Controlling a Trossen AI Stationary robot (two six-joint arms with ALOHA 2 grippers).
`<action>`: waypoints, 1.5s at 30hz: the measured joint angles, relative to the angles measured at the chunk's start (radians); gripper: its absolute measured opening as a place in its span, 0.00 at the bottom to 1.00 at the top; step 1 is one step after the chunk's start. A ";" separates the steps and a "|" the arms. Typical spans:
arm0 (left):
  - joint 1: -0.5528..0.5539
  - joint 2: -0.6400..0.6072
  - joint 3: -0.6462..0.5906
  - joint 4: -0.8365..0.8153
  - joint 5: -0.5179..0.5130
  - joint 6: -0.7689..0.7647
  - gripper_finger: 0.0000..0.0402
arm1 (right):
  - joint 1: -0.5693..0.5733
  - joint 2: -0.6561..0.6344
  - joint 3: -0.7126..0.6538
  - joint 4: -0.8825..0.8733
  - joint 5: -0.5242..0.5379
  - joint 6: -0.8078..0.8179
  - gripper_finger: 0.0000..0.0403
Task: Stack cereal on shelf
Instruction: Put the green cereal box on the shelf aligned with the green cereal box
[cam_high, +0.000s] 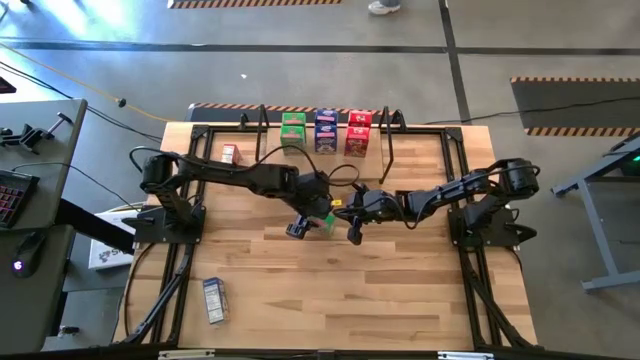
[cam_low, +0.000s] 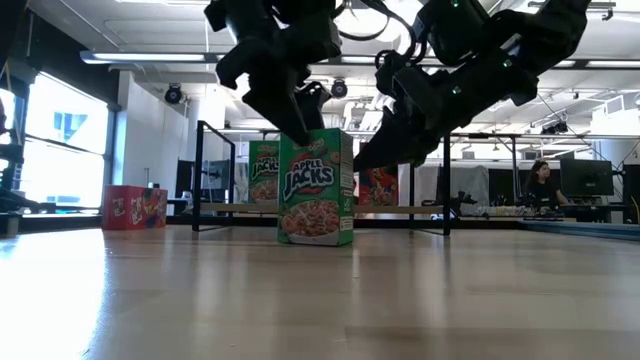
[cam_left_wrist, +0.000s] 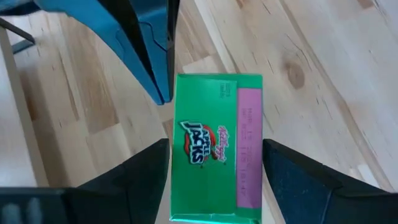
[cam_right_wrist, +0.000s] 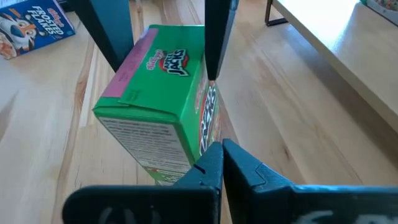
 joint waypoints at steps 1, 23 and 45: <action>0.000 0.000 0.000 -0.003 0.000 -0.001 0.61 | 0.000 0.000 0.000 0.000 0.000 0.000 0.00; 0.026 -0.100 -0.001 -0.113 -0.053 -0.008 0.42 | 0.000 0.000 0.000 -0.005 -0.023 -0.004 0.00; 0.349 -0.268 -0.001 -0.223 -0.129 0.001 0.42 | 0.000 0.000 0.000 0.000 -0.023 -0.016 0.00</action>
